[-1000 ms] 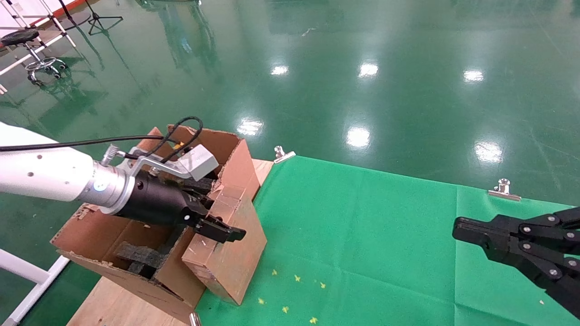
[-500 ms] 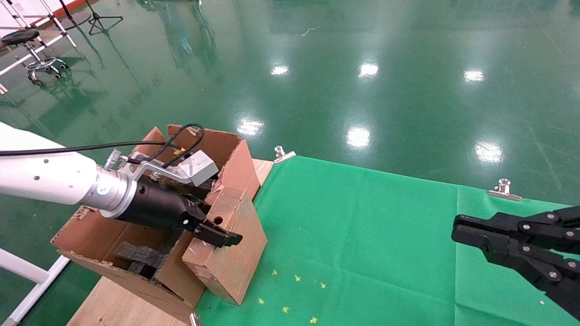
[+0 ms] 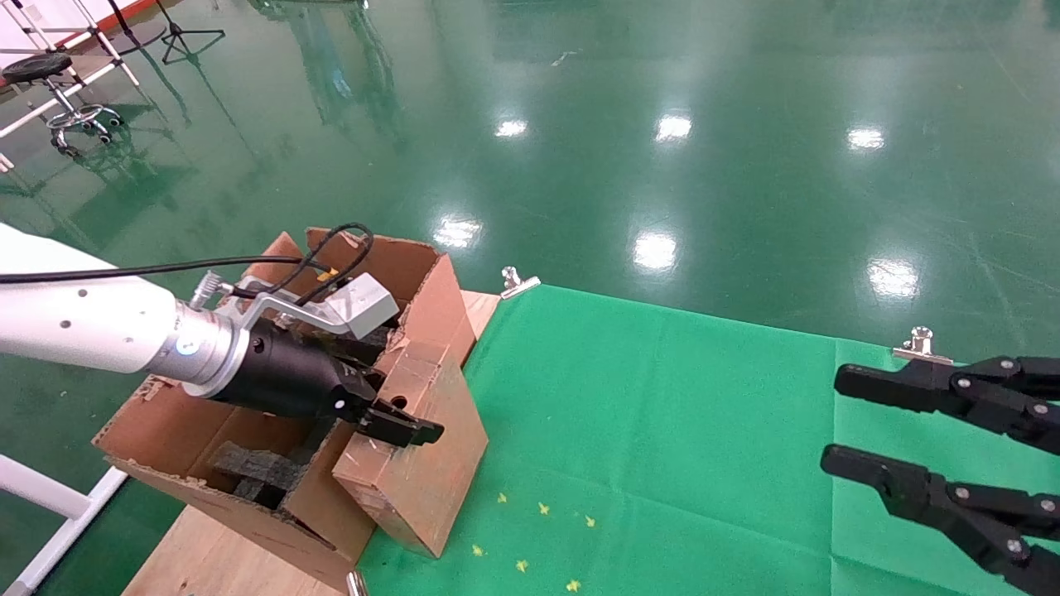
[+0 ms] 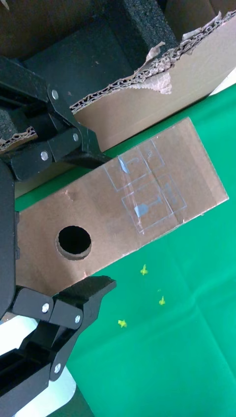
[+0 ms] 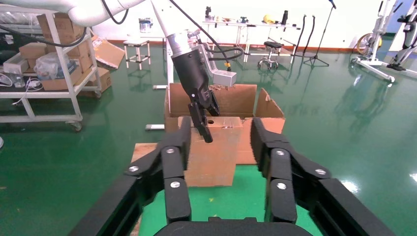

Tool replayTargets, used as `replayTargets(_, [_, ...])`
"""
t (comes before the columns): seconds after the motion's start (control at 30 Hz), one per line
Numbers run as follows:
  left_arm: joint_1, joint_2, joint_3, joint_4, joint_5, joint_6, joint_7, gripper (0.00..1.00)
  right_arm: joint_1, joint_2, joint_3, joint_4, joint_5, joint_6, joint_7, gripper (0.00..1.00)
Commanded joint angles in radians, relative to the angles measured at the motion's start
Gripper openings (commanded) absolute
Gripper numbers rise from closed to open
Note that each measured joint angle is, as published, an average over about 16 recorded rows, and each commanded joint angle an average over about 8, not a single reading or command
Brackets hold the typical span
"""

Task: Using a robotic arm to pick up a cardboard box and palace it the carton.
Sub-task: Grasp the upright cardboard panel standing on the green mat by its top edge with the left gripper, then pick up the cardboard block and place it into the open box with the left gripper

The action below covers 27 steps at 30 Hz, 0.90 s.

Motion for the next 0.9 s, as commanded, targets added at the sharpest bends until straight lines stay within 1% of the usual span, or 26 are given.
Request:
replayTargets(0.03, [0.000, 0.000, 0.000, -0.002, 0.000, 0.000, -0.001, 0.00, 0.000, 0.000, 0.000, 0.000, 0.000, 0.000, 0.000, 1.00])
replayTargets(0.27, [-0.009, 0.001, -0.005, 0.017, -0.010, 0.000, 0.016, 0.00, 0.000, 0.000, 0.000, 0.000, 0.000, 0.000, 0.000, 1.00])
replayTargets(0.47, [-0.044, -0.014, -0.030, 0.030, -0.054, 0.008, 0.074, 0.00, 0.000, 0.000, 0.000, 0.000, 0.000, 0.000, 0.000, 1.00])
replayTargets(0.6, [-0.077, -0.042, -0.069, 0.047, -0.112, 0.005, 0.130, 0.00, 0.000, 0.000, 0.000, 0.000, 0.000, 0.000, 0.000, 1.00])
replayTargets(0.77, [-0.145, -0.096, -0.144, 0.091, -0.192, -0.007, 0.216, 0.00, 0.000, 0.000, 0.000, 0.000, 0.000, 0.000, 0.000, 1.00])
replayTargets(0.9, [-0.219, -0.138, -0.194, 0.138, -0.217, -0.007, 0.287, 0.00, 0.000, 0.000, 0.000, 0.000, 0.000, 0.000, 0.000, 1.00])
